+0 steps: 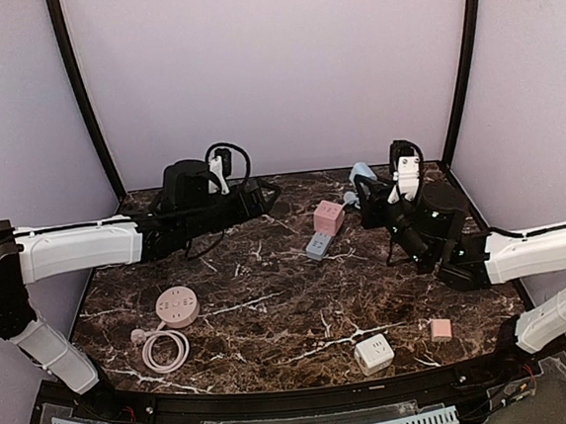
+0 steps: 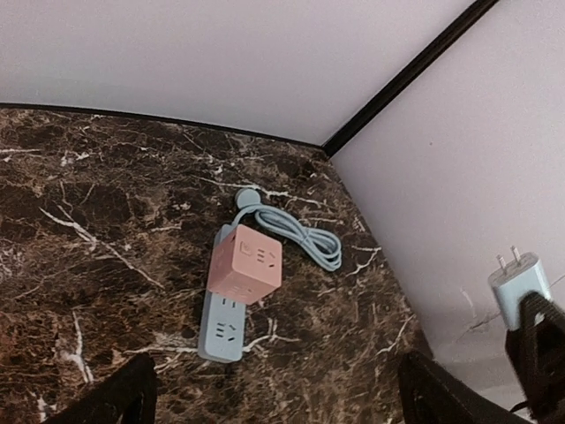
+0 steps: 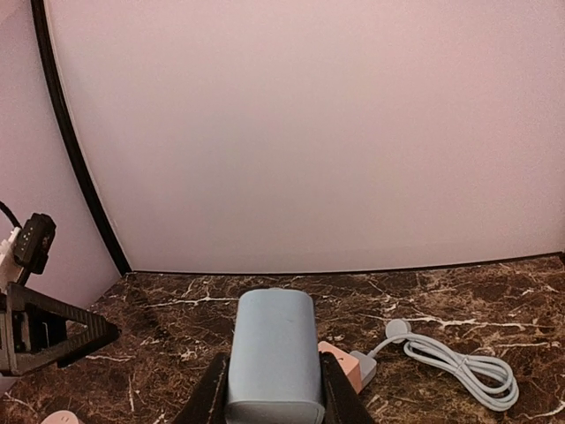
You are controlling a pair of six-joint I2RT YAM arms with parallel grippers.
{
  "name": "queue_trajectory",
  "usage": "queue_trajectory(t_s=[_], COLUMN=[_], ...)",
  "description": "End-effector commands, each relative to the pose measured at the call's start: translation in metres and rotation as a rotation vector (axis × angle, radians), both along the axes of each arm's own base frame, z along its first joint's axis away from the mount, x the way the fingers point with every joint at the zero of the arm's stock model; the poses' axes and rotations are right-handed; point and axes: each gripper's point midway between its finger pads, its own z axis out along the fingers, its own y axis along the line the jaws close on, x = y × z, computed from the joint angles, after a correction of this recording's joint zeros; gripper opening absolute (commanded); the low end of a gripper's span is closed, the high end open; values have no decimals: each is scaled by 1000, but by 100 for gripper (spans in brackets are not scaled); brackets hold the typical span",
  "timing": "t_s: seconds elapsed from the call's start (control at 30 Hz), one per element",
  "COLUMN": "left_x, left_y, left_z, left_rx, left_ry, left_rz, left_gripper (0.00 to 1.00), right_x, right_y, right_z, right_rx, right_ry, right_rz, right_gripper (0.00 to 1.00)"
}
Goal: Insert the plug
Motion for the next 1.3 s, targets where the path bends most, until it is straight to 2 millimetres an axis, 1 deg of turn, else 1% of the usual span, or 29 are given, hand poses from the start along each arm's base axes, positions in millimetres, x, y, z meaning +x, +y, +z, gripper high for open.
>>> queue_trajectory(t_s=[0.0, 0.03, 0.07, 0.1, 0.2, 0.27, 0.3, 0.33, 0.37, 0.4, 0.43, 0.47, 0.5, 0.53, 0.57, 0.6, 0.7, 0.77, 0.9, 0.93, 0.97, 1.0, 1.03, 1.1, 1.17, 1.27], left_x=[-19, -26, -29, -37, -50, -57, -59, -63, -61, -60, -61, -60, -61, -59, -59, -57, -55, -49, -27, -22, -20, -14, -8, 2, 12, 24], left_y=[21, 24, 25, 25, 24, 18, 12, 5, 6, -1, -4, -11, -15, -23, -25, -33, -42, -50, -63, -68, -70, -76, -81, -86, -90, -96], left_z=[-42, -55, -61, -74, -96, -110, -117, -124, -129, -136, -140, -147, -150, -155, -159, -162, -171, -171, -173, -177, -186, -181, -183, -187, -190, -192], left_rx=[315, 344, 377, 393, 467, 519, 554, 577, 613, 628, 640, 649, 657, 666, 681, 690, 730, 734, 756, 763, 773, 765, 763, 780, 795, 814], left_ry=[-97, -89, -108, -95, -104, -98, -104, -98, -99, -92, -81, -72, -66, -65, -60, -62, -50, -59, -85, -93, -91, -114, -123, -137, -148, -157], left_rz=[-102, -125, -150, -195, -270, -314, -331, -355, -345, -357, -368, -384, -396, -408, -417, -425, -444, -443, -388, -388, -394, -381, -371, -346, -317, -295], left_gripper=[95, 95, 95, 95, 95, 96, 96, 96, 97, 98, 98, 99, 99, 99, 99, 99, 99, 99, 95, 94, 94, 92, 91, 88, 83, 69], right_x=[-10, -13, -16, -18, -27, -32, -34, -37, -39, -40, -42, -43, -44, -45, -46, -47, -48, -49, -50, -51, -52, -53, -53, -54, -56, -58], right_y=[-25, -28, -32, -36, -43, -47, -50, -52, -53, -55, -56, -58, -59, -60, -61, -61, -60, -59, -57, -58, -59, -60, -62, -64, -65, -67], right_z=[-11, -13, -14, -15, -14, -13, -14, -11, -11, -10, -9, -8, -8, -7, -6, -6, -5, -5, -4, -5, -4, -4, -4, -4, -4, -4], right_rx=[12, 13, 16, 18, 25, 28, 21, 27, 27, 28, 30, 32, 32, 33, 33, 32, 31, 29, 27, 26, 27, 30, 32, 32, 35, 38], right_ry=[60, 72, 81, 89, 116, 127, 137, 140, 146, 150, 150, 150, 150, 149, 149, 148, 148, 148, 147, 148, 147, 145, 143, 144, 145, 142], right_rz=[-30, -27, -25, -22, -3, 10, 14, 19, 25, 29, 32, 35, 36, 37, 39, 43, 55, 63, 77, 79, 79, 79, 78, 75, 80, 81], right_gripper=[0, 0, 0, 0, 0, 0, 0, 0, 0, 0, 0, 0, 0, 0, 0, 0, 0, 0, 0, 0, 0, 0, 0, 0, 0, 0])
